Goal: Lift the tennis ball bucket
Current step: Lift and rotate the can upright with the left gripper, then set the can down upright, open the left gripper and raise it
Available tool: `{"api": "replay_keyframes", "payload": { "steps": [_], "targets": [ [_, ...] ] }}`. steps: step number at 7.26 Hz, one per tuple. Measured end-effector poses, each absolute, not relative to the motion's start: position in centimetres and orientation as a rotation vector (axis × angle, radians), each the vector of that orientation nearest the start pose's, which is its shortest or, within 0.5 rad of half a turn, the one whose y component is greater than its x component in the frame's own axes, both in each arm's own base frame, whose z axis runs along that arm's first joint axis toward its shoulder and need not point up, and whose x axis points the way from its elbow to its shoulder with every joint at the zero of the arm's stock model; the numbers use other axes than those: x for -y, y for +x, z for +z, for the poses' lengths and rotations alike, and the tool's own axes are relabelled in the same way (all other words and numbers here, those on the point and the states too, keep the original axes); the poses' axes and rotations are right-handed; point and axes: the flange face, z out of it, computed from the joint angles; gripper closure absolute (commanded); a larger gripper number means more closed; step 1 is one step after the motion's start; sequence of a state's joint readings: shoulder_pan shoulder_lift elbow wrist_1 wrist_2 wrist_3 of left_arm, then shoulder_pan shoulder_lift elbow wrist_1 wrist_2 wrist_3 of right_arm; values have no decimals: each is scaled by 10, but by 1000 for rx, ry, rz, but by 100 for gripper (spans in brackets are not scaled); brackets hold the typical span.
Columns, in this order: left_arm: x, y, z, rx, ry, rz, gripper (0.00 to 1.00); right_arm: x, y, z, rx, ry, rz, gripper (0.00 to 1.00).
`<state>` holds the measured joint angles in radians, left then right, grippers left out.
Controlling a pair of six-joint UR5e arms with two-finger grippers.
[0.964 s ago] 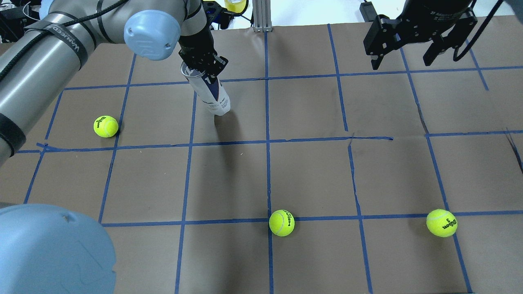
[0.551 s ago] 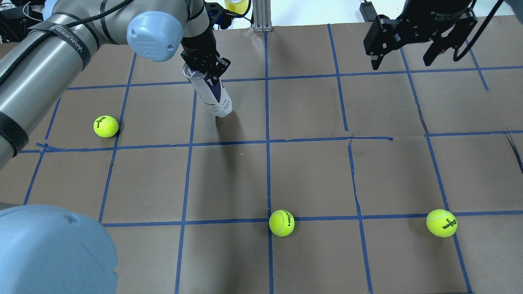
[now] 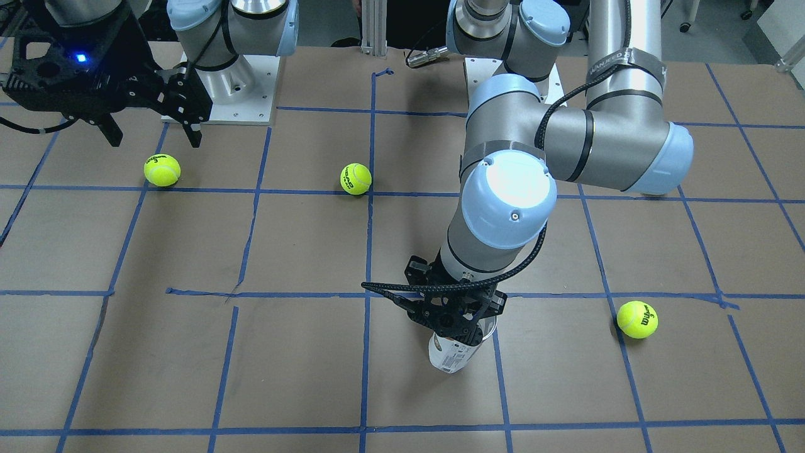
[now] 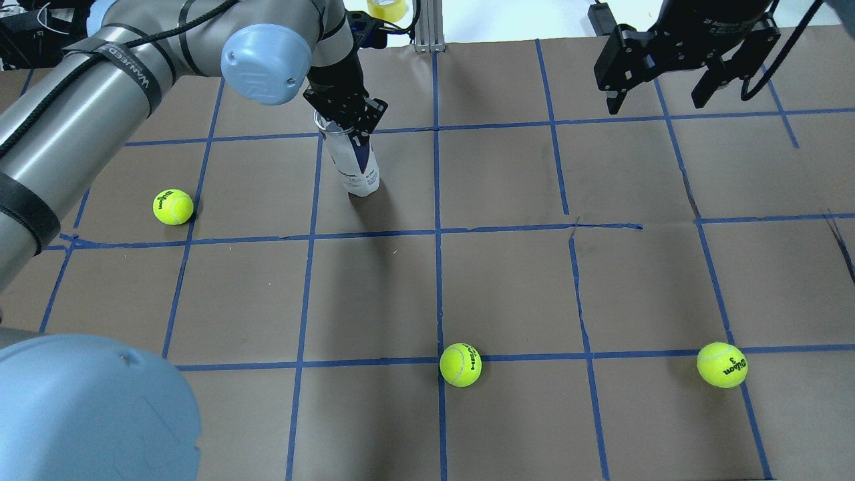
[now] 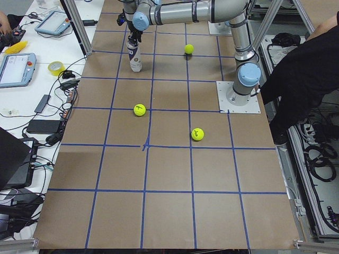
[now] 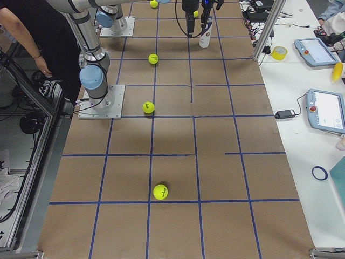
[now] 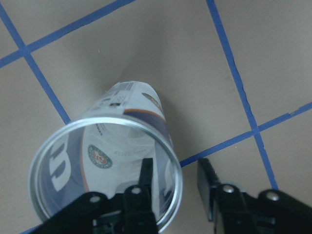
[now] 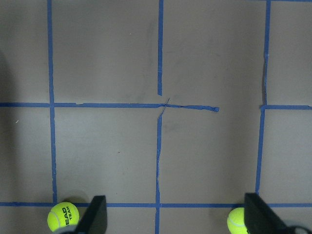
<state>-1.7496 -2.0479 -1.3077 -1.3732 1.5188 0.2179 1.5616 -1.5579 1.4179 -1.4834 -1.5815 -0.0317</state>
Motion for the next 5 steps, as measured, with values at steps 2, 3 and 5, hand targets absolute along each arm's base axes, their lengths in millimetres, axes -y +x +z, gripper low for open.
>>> {"api": "replay_keyframes", "payload": {
  "steps": [2, 3, 5],
  "targets": [
    [629, -256, 382, -3133, 616, 14, 0, 500, 128, 548, -3152, -36, -82, 0],
    [623, -255, 399, -3138, 586, 2, 0, 500, 128, 548, -3153, -36, -82, 0],
    [609, -248, 437, -3161, 430, -16, 0, 500, 127, 548, -3155, -36, -82, 0]
  ]
}}
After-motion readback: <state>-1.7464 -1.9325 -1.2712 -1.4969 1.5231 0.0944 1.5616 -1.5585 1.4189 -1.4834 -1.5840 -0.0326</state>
